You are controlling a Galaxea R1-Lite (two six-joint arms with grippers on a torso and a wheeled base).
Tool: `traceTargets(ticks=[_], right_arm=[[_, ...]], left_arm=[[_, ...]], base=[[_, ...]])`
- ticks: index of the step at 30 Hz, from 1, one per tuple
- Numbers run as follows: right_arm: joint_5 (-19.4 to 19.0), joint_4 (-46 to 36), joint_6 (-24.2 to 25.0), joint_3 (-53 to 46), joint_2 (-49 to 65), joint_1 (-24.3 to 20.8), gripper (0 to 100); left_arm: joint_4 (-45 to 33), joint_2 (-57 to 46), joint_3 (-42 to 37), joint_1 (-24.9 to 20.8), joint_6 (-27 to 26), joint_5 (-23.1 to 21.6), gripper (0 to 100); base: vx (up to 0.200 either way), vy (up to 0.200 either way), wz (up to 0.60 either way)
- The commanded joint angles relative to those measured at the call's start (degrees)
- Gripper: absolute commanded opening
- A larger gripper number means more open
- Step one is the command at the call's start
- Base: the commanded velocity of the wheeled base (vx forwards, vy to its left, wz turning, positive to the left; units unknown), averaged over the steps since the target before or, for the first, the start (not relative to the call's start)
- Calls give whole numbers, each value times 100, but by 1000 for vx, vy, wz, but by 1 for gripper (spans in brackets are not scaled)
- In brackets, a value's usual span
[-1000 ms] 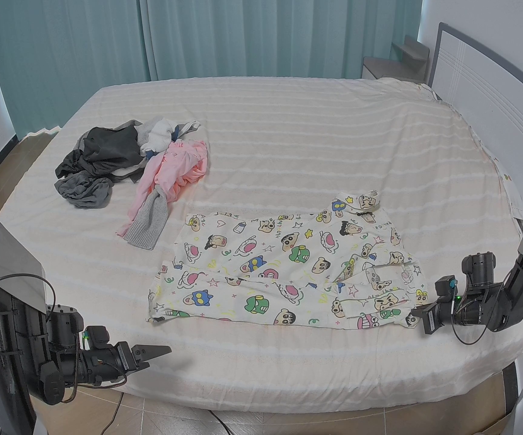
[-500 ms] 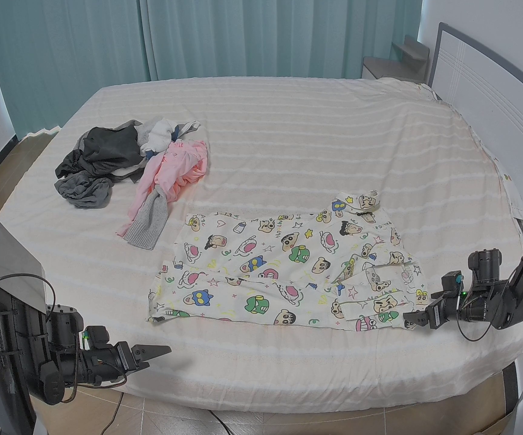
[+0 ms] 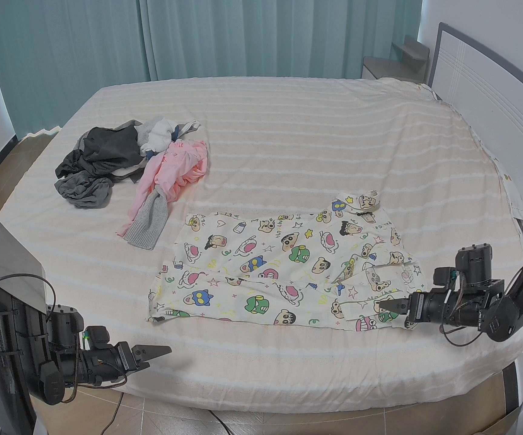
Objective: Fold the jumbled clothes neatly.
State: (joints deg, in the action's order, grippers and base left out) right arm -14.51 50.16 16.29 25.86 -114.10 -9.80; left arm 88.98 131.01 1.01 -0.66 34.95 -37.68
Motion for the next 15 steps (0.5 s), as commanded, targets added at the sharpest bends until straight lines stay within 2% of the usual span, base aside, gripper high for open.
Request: traceTargets(ticks=[1, 6, 11, 15], right_arm=[[581, -7, 1114, 165, -33, -989, 100], [616, -7, 1377, 192, -428, -1059, 100], [906, 28, 1439, 420, -842, -1024, 100], [1117, 28, 1694, 737, -1070, -997, 100]], left_arm=[[102, 12, -92, -4, 3, 6, 100], [102, 12, -92, -4, 3, 6, 100], [102, 12, -92, -13, -6, 6, 100], [102, 12, -92, -4, -6, 6, 100]], base=[[0, 0, 0], [0, 0, 0], [0, 0, 0], [0, 0, 0]])
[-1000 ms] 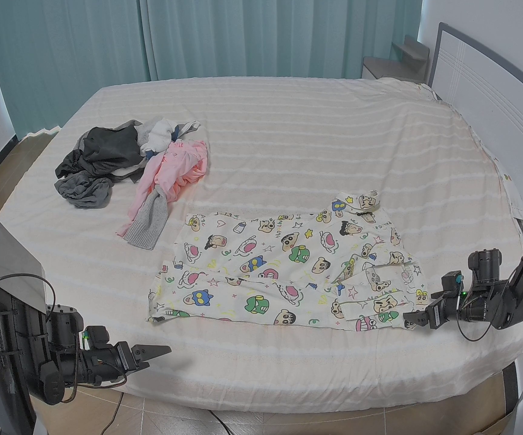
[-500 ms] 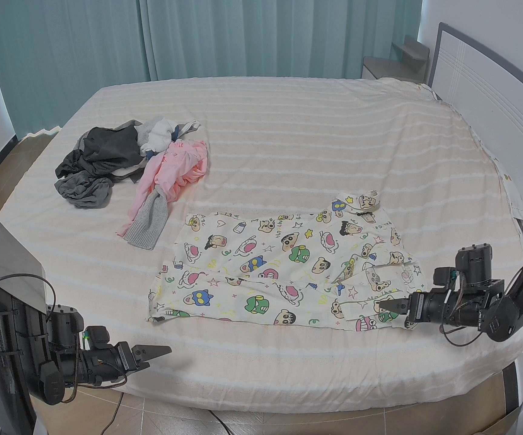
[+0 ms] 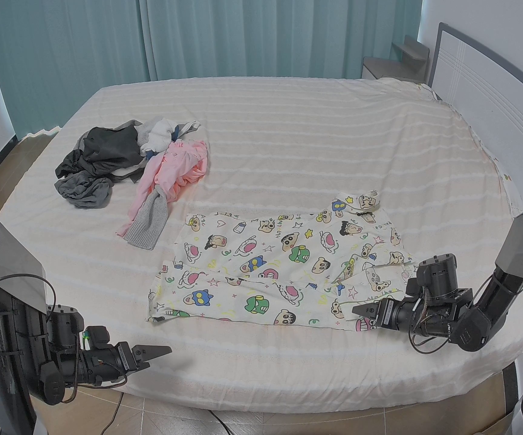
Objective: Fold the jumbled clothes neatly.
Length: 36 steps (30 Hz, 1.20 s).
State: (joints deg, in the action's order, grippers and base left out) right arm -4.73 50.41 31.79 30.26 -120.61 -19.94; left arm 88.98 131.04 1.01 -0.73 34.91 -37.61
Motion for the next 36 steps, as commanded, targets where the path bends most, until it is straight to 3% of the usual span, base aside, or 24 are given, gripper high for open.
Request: traceTargets(ticks=[1, 31, 32, 36], right_arm=[[183, 4, 152, 349, -437, 17, 100], [851, 312, 169, 622, -788, 228, 100], [860, 312, 161, 613, -788, 193, 0], [869, 321, 152, 604, -779, 122, 0]], left_arm=[[102, 10, -92, 3, -2, -1, 100], [102, 10, -92, 3, -2, -1, 100], [102, 10, -92, 3, -2, -1, 100], [102, 10, -92, 3, -2, -1, 100]], base=[[0, 0, 0], [0, 0, 0], [0, 0, 0], [0, 0, 0]])
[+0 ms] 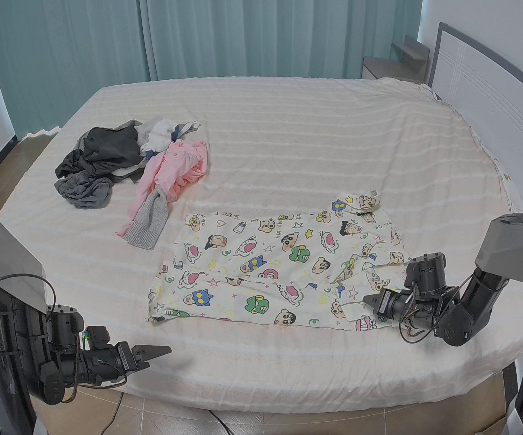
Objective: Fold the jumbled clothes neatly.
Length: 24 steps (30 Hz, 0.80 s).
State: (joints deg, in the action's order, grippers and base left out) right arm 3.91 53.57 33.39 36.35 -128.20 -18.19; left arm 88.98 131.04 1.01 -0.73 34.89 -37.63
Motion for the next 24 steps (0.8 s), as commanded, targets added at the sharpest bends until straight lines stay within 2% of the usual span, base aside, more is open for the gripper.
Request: traceTargets(ticks=[1, 10, 12, 24], right_arm=[[4, 5, -8, -5, -21, -62, 0], [31, 14, -26, -58, 40, -132, 0], [171, 22, -52, -76, 119, -176, 0], [233, -48, -140, -436, 471, -537, 0]], left_arm=[[102, 10, -92, 3, 0, 2, 100], [102, 10, -92, 3, 0, 2, 100], [102, 10, -92, 3, 0, 2, 100], [102, 10, -92, -6, 0, 2, 100]], base=[[0, 0, 0], [0, 0, 0], [0, 0, 0], [0, 0, 0]])
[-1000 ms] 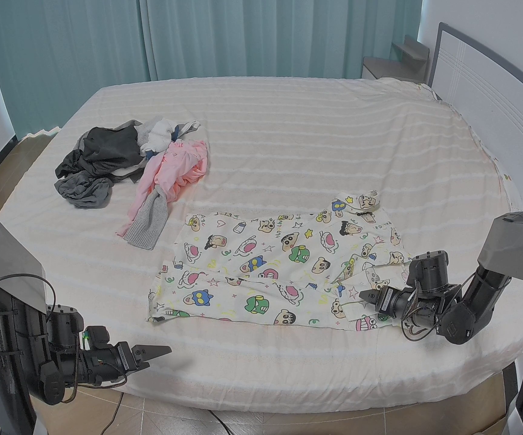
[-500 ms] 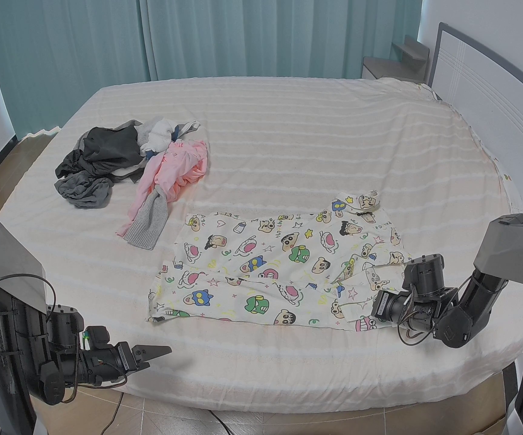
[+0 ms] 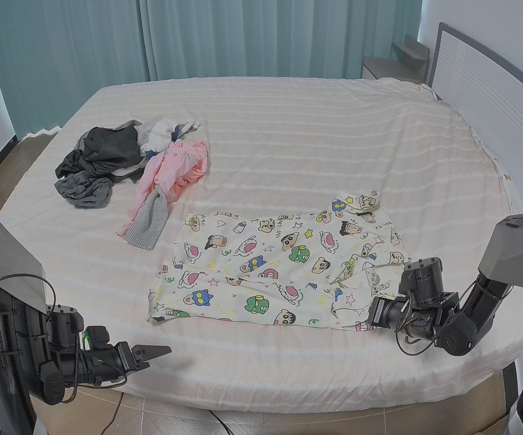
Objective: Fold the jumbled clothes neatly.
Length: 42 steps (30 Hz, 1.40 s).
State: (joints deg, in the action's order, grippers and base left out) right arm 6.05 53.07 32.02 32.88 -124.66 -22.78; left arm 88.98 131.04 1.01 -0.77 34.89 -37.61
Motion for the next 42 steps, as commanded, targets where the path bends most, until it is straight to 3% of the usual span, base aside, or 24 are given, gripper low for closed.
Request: traceTargets(ticks=[1, 25, 26, 37, 42], right_arm=[[37, 2, -30, -106, 109, -77, 0], [81, 37, -267, -449, -102, -59, 0], [81, 37, -267, -449, -102, -59, 100], [81, 151, -214, -976, 689, -59, 100], [248, 354, -188, -1565, 1260, -51, 100]], left_arm=[[102, 10, -92, -2, 0, -1, 100], [102, 10, -92, -2, 0, -1, 100], [102, 10, -92, -2, 0, -1, 100], [102, -17, -92, -20, 9, 17, 100], [102, -316, -84, -574, 273, 465, 100]], base=[[0, 0, 0], [0, 0, 0], [0, 0, 0], [0, 0, 0], [0, 0, 0]])
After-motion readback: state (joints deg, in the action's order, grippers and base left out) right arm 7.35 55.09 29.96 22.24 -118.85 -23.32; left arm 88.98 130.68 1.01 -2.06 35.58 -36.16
